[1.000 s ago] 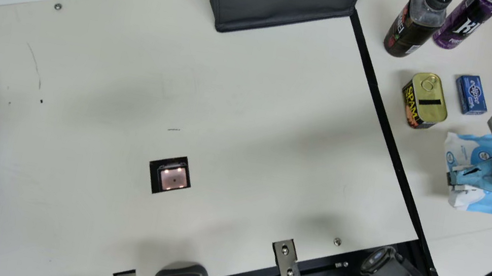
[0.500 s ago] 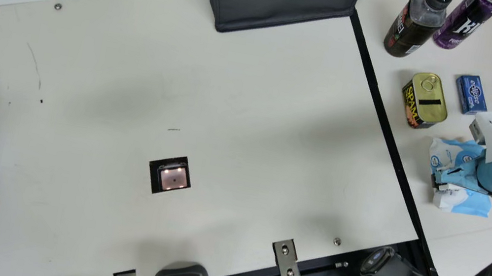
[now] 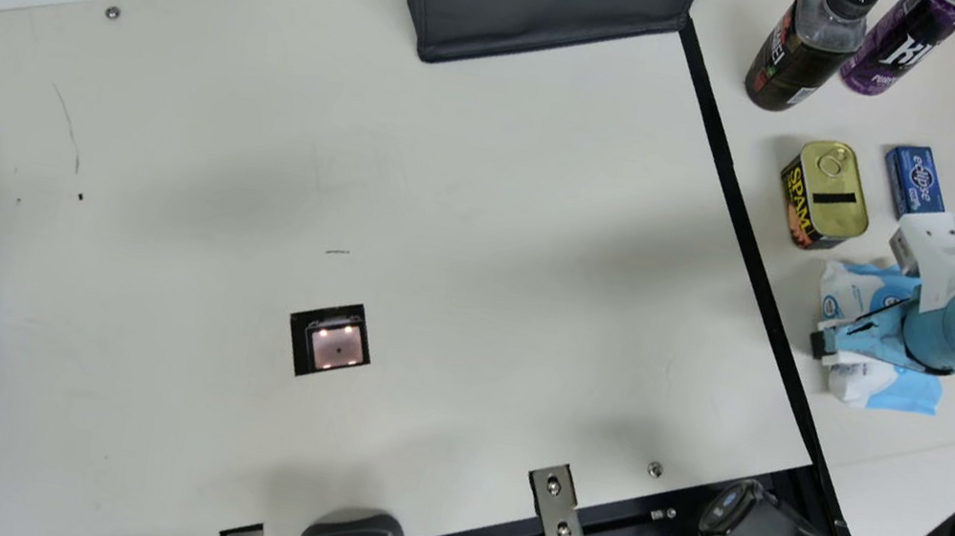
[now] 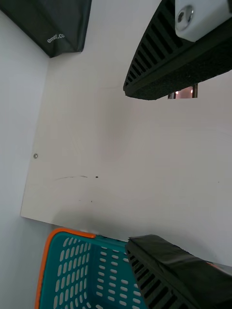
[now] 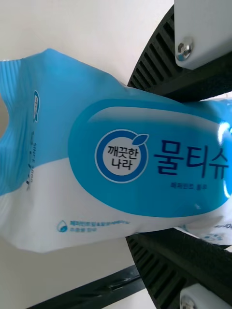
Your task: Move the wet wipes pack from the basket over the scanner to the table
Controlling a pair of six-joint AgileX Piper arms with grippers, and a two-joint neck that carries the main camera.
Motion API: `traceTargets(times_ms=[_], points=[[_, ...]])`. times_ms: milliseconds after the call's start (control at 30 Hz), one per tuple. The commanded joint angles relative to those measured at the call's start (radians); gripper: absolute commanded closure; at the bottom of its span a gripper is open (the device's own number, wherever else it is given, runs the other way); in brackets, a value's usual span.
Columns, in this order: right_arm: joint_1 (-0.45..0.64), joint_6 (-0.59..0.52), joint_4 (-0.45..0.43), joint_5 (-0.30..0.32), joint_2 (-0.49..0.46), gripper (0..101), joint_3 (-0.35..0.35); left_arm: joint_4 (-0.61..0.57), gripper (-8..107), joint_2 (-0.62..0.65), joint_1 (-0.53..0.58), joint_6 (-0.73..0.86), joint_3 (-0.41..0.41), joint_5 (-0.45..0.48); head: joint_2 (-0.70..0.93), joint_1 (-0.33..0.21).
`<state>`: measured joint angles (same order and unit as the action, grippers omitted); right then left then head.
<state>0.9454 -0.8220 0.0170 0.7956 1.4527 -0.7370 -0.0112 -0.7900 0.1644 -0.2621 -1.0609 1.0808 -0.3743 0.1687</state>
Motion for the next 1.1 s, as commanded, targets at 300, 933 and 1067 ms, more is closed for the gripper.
traceTargets(times_ms=[300, 933, 1067], points=[[-0.103, 0.181, -0.152, 0.031, -0.141, 6, -0.030, 0.000, 9, 0.000, 0.000, 0.000, 0.000, 0.000, -0.002, -0.030], [-0.638, 0.599, -0.304, 0.314, -0.317, 6, -0.323, 0.000, 9, 0.000, 0.000, 0.000, 0.000, 0.000, -0.002, -0.030], [-0.780, 0.699, -0.322, 0.362, -0.324, 6, -0.393, 0.000, 9, 0.000, 0.000, 0.000, 0.000, 0.000, -0.002, -0.030]])
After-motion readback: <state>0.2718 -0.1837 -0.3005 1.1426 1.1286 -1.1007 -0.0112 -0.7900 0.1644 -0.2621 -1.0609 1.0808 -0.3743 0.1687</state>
